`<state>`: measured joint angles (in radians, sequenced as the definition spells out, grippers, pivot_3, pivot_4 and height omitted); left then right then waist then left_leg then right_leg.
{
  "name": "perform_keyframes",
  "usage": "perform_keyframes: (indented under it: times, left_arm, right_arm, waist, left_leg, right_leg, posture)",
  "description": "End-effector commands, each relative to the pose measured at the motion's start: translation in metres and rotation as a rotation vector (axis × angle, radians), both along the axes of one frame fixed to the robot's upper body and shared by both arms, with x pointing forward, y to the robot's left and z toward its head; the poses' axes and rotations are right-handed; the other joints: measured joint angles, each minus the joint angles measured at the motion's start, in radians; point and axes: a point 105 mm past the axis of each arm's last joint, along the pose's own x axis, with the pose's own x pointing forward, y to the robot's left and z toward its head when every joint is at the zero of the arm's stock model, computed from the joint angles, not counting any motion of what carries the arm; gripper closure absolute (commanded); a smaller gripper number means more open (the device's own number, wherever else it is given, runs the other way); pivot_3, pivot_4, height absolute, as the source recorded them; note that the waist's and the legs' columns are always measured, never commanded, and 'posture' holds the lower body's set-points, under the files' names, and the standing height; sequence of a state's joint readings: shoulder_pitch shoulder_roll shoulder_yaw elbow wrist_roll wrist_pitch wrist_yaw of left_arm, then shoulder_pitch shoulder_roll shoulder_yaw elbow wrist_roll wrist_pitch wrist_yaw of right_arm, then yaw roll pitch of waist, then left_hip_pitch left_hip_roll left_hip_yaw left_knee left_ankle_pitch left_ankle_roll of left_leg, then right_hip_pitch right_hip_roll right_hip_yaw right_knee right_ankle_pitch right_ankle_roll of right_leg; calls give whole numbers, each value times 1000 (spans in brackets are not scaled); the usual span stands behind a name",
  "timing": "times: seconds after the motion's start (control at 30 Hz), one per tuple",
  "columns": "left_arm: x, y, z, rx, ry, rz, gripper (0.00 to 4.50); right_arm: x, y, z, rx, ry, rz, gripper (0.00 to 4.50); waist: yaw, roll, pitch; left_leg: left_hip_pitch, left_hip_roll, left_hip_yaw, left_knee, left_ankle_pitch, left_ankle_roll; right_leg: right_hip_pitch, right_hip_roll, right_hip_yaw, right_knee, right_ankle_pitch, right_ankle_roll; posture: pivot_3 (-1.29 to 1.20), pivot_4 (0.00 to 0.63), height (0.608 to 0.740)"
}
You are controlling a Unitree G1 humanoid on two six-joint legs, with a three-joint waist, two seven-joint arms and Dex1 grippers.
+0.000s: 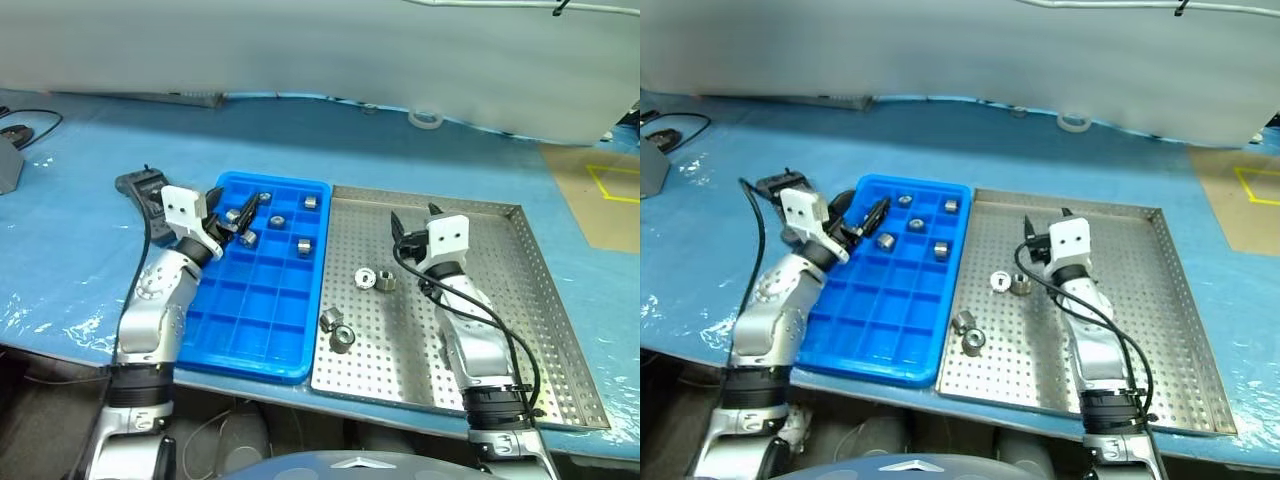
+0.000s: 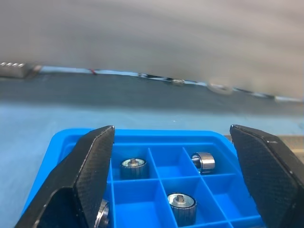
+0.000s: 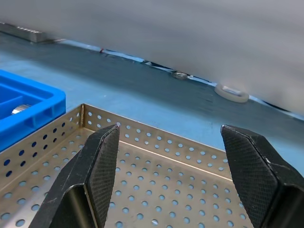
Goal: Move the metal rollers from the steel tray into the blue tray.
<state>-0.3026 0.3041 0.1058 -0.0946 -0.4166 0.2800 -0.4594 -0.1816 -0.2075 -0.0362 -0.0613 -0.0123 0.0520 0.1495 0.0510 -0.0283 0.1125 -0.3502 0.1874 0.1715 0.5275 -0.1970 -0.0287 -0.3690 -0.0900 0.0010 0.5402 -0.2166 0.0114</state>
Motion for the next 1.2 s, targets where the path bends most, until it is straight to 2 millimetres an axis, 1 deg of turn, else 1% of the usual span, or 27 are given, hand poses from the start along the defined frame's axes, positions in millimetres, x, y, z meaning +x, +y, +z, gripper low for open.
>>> perform_keyframes:
  times: [0.03, 0.13, 0.2, 0.27, 0.33, 0.37, 0.43, 0.5, 0.53, 0.63, 0.73, 0.77, 0.87, 0.9, 0.97, 1.03, 1.1, 1.2]
  left_arm:
    - [-4, -31, 35, 23, -93, -213, 422]
    - [-2, -50, 46, 75, -115, -351, 422]
    - [0, -68, 50, 125, -128, -458, 422]
    - [1, -95, 52, 177, -127, -598, 422]
    - [2, -111, 50, 213, -115, -684, 422]
    - [2, -120, 49, 218, -101, -729, 422]
    - [2, -137, 45, 227, -58, -811, 422]
    - [0, -148, 37, 268, -24, -877, 422]
    - [-1, -151, 32, 287, -8, -907, 422]
    - [-6, -156, 9, 368, 39, -979, 422]
    - [-11, -153, -5, 396, 79, -1019, 422]
    - [-12, -151, -10, 412, 92, -1026, 422]
    - [-16, -147, -32, 515, 108, -1060, 422]
    - [-16, -147, -36, 537, 108, -1063, 422]
    - [-16, -154, -39, 539, 119, -1077, 422]
    - [-16, -167, -38, 507, 154, -1092, 422]
    - [-16, -176, -44, 532, 155, -1097, 422]
    - [-14, -187, -54, 564, 156, -1096, 422]
  right_arm:
    - [1, -3, 20, -10, -45, 77, 943]
    - [-1, -1, 26, -18, -29, 169, 943]
    - [-6, 3, 31, -54, -7, 275, 943]
    - [-13, -2, 41, -94, 8, 355, 943]
    - [-19, -6, 49, -104, 22, 404, 943]
    - [-26, -6, 51, -114, 45, 443, 943]
    - [-41, -6, 49, -139, 98, 510, 943]
    - [-54, -7, 42, -154, 155, 549, 943]
    - [-60, -7, 38, -164, 184, 561, 943]
    - [-75, -4, 17, -208, 275, 591, 943]
    - [-78, -6, 4, -284, 309, 555, 943]
    - [-77, -7, 2, -298, 308, 540, 943]
    - [-78, -8, 6, -284, 292, 515, 943]
    - [-80, -9, 7, -285, 293, 514, 943]
    - [-83, -13, 7, -290, 295, 495, 943]
    - [-84, -23, 10, -304, 283, 442, 943]
    - [-84, -32, 13, -312, 275, 392, 943]
    - [-89, -36, 16, -303, 265, 358, 943]
  waist:
    - [1, 0, 0]
    - [1, 0, 1]
    - [-2, 2, 1]
    - [-4, 4, 3]
    - [-7, 4, 3]
    - [-10, 4, 3]
    - [-11, 4, 3]
    - [-12, 4, 3]
    - [-13, 4, 3]
    - [-22, 5, 3]
    - [-39, 5, 3]
    - [-42, 5, 3]
    - [-48, 5, 3]
    - [-48, 6, 3]
    - [-46, 6, 4]
    - [-43, 6, 4]
    - [-42, 6, 4]
    - [-54, 6, 4]
  left_leg:
    - [0, 0, 1, 0, 0, 0]
    - [0, 0, 2, 0, 0, 0]
    - [1, 0, 2, 1, 0, 0]
    - [1, -1, 3, 2, 0, 1]
    - [1, -2, 3, 3, -1, 2]
    - [1, -1, 3, 3, -1, 2]
    - [1, 0, 3, 4, -1, 4]
    - [1, 2, 3, 4, -1, 8]
    - [1, 2, 4, 4, -1, 9]
    - [1, 2, 5, 6, -3, 13]
    - [1, 2, 6, 9, -5, 16]
    - [1, 2, 5, 10, -5, 17]
    - [1, 2, 6, 12, -8, 15]
    - [1, 2, 6, 12, -9, 16]
    - [1, 2, 6, 12, -9, 16]
    - [1, 2, 7, 13, -9, 17]
    - [0, 1, 7, 15, -10, 19]
    - [0, -1, 7, 16, -12, 23]
  right_leg:
    - [0, 0, 0, 0, 0, 0]
    - [0, 0, 0, 1, 0, 0]
    - [1, 0, 0, 2, 0, -1]
    - [2, 0, 0, 2, 0, -1]
    - [2, 0, 1, 2, 0, -1]
    - [2, 0, 1, 2, 0, -2]
    - [2, -1, 1, 2, 1, -2]
    - [3, 0, 1, 2, 0, -4]
    - [3, 0, 1, 2, -2, -7]
    - [3, -1, 1, 1, -2, -8]
    - [3, -3, 1, 1, -2, -9]
    - [3, -4, 2, 0, -2, -9]
    - [3, -4, 3, -1, -2, -10]
    - [3, -4, 3, -1, -2, -10]
    - [4, -4, 2, -1, -1, -11]
    - [5, -5, 2, -1, -1, -11]
    - [5, -7, 3, -2, -1, -11]
    - [5, -10, 4, -2, -1, -11]
  posture:
    - [10, 150, 740]
    - [-12, 150, 740]
    - [-39, 150, 740]
    - [-68, 150, 740]
    - [-89, 150, 740]
    - [-111, 150, 740]
    - [-143, 150, 740]
    - [-176, 150, 740]
    - [-184, 150, 740]
    - [-228, 150, 740]
    - [-264, 150, 740]
    - [-266, 150, 740]
    - [-278, 150, 740]
    - [-285, 150, 740]
    - [-304, 150, 740]
    - [-322, 150, 740]
    - [-341, 150, 740]
    - [-381, 150, 740]
